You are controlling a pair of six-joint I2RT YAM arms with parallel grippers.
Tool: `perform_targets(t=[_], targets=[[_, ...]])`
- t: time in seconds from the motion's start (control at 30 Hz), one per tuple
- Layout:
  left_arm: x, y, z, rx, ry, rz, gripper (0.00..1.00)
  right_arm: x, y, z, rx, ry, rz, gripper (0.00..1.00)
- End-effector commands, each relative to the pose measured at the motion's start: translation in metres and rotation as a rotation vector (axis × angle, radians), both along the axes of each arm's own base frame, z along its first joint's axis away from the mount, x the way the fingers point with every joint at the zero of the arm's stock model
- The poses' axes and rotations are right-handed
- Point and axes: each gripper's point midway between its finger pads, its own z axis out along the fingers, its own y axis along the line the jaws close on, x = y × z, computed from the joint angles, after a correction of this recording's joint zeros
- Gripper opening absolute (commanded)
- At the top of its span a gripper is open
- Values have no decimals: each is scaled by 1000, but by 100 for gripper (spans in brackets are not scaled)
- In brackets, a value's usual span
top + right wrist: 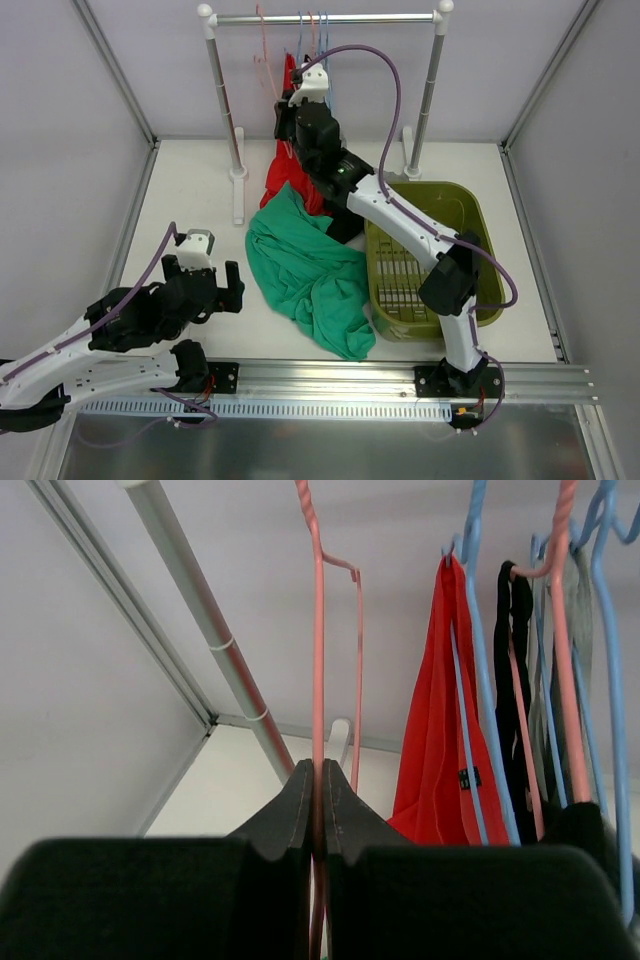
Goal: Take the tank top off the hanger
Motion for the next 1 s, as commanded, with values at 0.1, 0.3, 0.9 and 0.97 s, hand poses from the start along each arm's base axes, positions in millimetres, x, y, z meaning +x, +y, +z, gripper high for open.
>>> perform_targets(t=[0.1, 0.3, 0.9, 0.97], targets=[[1, 9, 0, 2, -18, 20, 99, 0, -12, 4, 60, 9, -37, 0], [0, 10, 1, -6, -22, 22, 99, -9, -5, 5, 68, 13, 16, 24], [20, -18, 5, -34, 1, 158, 99, -142, -95, 20, 131, 36, 164, 100], [25, -27, 8, -30, -6, 163, 99, -164, -114, 33, 160, 12, 191, 99]])
